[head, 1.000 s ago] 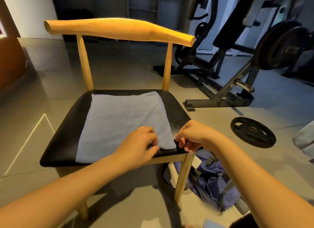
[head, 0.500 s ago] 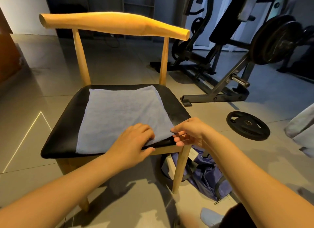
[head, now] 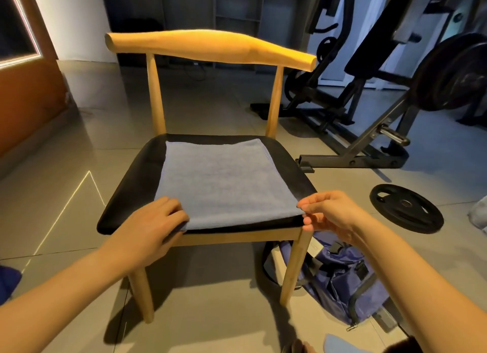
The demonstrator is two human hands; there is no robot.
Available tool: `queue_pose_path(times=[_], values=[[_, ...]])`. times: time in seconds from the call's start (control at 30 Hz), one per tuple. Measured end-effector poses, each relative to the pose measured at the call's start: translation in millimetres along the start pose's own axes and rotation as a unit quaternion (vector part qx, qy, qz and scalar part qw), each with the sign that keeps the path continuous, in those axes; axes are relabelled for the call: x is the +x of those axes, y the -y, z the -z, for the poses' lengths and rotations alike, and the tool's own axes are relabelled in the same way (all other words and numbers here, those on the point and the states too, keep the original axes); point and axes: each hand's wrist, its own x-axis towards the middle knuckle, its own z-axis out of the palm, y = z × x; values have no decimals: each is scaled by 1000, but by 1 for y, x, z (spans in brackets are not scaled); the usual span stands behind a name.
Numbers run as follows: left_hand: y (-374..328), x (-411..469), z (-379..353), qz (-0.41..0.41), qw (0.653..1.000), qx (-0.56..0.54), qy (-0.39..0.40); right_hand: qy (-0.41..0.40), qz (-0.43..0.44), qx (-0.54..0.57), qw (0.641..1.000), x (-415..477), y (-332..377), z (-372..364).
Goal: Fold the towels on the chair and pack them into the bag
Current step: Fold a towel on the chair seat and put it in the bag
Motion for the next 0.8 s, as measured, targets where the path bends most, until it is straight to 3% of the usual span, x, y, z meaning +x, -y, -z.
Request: queue_pose_path(times=[0.13,0.3,0.57,0.8], values=[[9,-16,11,86,994,-42,-58,-33,26,30,999,-7,2,1],[4,-15,32,199,961,-183,-61,12,72,3,997,-22,11,13],[11,11,101,201,898,-379,101,89,168,-106,976,-50,34,47],[42,55,108,254,854,-452,45,92,251,-14,964,-15,74,25]])
